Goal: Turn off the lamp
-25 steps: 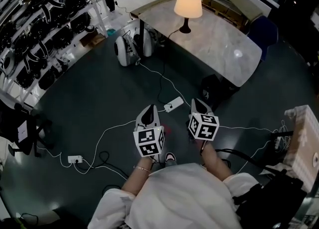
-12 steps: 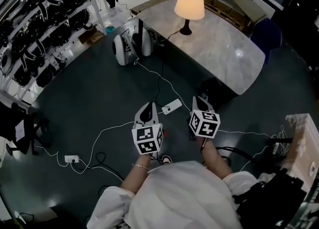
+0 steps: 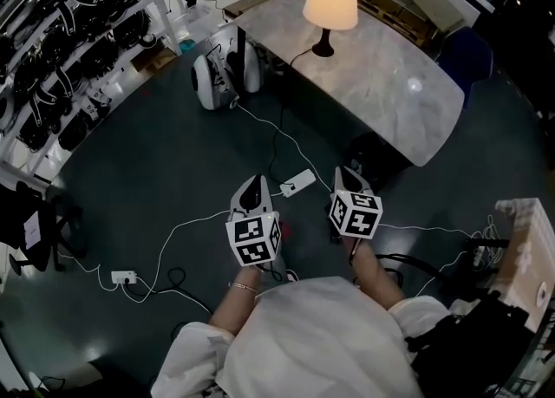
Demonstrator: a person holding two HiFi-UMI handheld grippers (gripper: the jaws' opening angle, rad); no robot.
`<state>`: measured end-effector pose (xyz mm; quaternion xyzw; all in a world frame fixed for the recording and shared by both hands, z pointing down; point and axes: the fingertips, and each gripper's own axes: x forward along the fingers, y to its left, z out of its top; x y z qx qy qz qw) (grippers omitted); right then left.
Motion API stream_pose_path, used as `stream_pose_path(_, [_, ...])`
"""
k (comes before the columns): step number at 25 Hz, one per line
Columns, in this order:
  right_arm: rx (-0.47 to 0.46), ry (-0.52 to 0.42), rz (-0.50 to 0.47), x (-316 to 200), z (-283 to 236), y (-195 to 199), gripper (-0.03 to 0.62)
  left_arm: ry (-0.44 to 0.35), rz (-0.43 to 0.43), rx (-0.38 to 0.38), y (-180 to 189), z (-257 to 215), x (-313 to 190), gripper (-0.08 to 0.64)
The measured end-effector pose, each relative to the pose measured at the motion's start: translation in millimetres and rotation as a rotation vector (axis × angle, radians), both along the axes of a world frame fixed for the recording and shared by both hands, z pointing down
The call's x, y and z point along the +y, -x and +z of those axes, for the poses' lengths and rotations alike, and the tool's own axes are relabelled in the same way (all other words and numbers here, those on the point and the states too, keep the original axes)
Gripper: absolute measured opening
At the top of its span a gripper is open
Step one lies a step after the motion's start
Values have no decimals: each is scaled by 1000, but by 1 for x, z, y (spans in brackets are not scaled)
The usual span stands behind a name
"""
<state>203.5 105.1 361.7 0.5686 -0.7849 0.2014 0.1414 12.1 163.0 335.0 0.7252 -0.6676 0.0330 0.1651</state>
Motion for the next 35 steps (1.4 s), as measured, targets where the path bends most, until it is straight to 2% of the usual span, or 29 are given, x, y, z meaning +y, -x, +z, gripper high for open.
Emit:
stream_pose_path(8, [26, -18, -5, -53, -2, 22, -1, 17, -11, 31, 23, 17, -56, 6])
stream_pose_path(16, [42, 15, 11, -114, 3, 39, -2, 37, 1, 55, 46, 23, -121, 6])
stream_pose_path(26, [45, 8, 38, -215, -6, 76, -1, 33, 24, 91, 96, 25, -231, 6])
stream_pose_path(30, [43, 16, 62, -255, -4, 94, -2, 44, 55, 75, 113, 28, -276, 6])
stream_pose_path(35, [30, 42, 99, -285, 3, 100, -2, 82, 50, 37, 135, 40, -321, 6])
